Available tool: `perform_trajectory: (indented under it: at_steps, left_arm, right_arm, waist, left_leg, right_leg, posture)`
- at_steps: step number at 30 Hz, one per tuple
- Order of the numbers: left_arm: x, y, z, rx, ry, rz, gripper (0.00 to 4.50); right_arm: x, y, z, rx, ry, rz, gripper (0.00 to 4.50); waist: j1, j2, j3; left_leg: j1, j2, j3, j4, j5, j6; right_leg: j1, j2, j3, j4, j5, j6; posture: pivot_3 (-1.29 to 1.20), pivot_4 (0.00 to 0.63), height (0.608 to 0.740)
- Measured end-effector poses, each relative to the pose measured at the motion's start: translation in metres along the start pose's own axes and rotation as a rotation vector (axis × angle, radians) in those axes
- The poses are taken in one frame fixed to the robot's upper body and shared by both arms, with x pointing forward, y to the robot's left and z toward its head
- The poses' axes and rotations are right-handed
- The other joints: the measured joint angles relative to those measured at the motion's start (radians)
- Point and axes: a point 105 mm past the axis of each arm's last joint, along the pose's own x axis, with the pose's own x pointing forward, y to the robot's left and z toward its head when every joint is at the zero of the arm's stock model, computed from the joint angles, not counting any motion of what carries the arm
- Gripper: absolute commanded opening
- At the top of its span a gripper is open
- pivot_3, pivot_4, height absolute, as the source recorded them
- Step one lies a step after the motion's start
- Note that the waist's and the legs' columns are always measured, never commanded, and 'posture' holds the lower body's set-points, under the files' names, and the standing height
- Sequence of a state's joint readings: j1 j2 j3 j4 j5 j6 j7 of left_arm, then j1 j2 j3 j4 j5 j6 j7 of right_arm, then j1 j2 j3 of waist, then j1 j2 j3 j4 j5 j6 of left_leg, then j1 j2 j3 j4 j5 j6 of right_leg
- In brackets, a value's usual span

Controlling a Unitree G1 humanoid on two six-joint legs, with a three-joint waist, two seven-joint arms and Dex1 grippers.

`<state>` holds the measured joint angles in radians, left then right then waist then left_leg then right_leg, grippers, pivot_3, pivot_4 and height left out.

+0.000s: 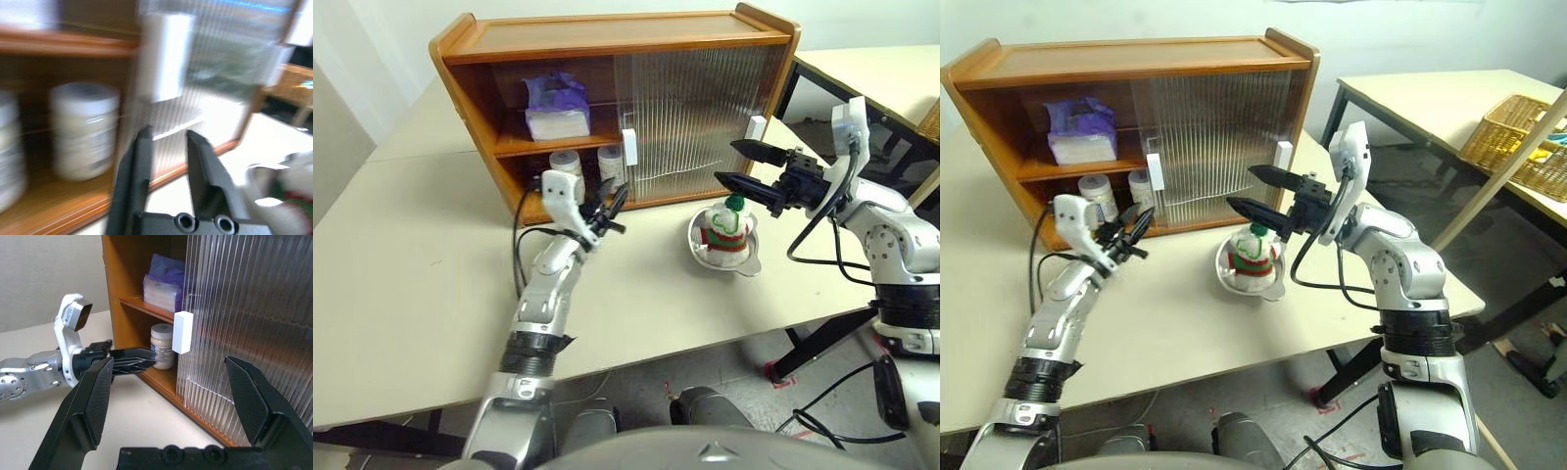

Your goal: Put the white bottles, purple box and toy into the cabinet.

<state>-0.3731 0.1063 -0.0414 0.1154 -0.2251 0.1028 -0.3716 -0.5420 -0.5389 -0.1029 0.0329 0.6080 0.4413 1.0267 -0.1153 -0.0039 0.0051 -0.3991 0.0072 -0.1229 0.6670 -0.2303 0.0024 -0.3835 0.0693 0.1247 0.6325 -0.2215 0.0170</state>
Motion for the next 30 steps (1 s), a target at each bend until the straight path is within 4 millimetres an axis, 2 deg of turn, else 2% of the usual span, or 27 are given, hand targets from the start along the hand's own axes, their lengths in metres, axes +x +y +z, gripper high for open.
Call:
perform_trajectory:
  at_steps: [1,5,11,16,22,30]
  left_arm:
    - [0.006,-0.006,0.005,0.002,-0.009,-0.020,0.03]
    - [0.025,-0.015,0.025,0.015,-0.057,-0.033,0.03]
    - [0.046,-0.019,0.017,0.008,-0.023,0.028,0.03]
    - [0.046,-0.011,0.008,0.022,-0.006,0.131,0.03]
    - [0.041,0.010,0.016,0.012,-0.061,0.320,0.03]
    - [0.035,0.025,0.021,0.007,-0.093,0.440,0.03]
  right_arm:
    - [0.000,0.000,0.000,-0.001,-0.001,0.000,4.50]
    - [-0.001,-0.001,-0.001,0.000,0.002,-0.005,4.50]
    - [0.000,-0.002,-0.001,-0.002,0.005,-0.011,4.50]
    - [-0.001,-0.002,-0.001,-0.003,0.005,-0.016,4.50]
    - [-0.001,-0.003,-0.001,-0.006,0.007,-0.018,4.50]
    - [-0.001,-0.003,-0.001,-0.006,0.007,-0.018,4.50]
  waist:
    - [0.002,0.000,0.000]
    - [0.001,0.000,0.000]
    - [0.001,0.000,0.000]
    - [-0.004,0.000,0.000]
    - [-0.014,0.000,0.001]
    - [-0.028,0.000,0.001]
  left_leg:
    - [0.001,0.000,0.000,0.000,0.000,0.000]
    - [0.002,0.001,0.000,0.001,0.000,0.000]
    - [0.003,0.001,-0.001,0.001,0.000,0.000]
    - [0.002,0.001,0.000,0.001,0.000,0.000]
    - [0.003,0.000,0.000,0.001,0.000,0.000]
    - [0.003,0.000,0.000,0.001,0.000,0.001]
  right_leg:
    - [0.001,0.000,0.000,0.000,0.000,0.000]
    - [0.002,0.000,0.001,0.000,0.000,0.000]
    - [0.003,-0.001,0.001,0.000,0.000,0.001]
    - [0.003,-0.001,0.001,0.000,0.000,0.002]
    - [0.003,-0.001,0.001,-0.001,-0.001,0.002]
    - [0.003,-0.001,0.001,0.000,-0.001,0.002]
  posture:
    - [-0.18,0.000,0.740]
    - [-0.19,0.000,0.740]
    - [-0.20,0.000,0.740]
    - [-0.20,0.000,0.740]
    - [-0.20,0.000,0.740]
    - [-0.19,0.000,0.740]
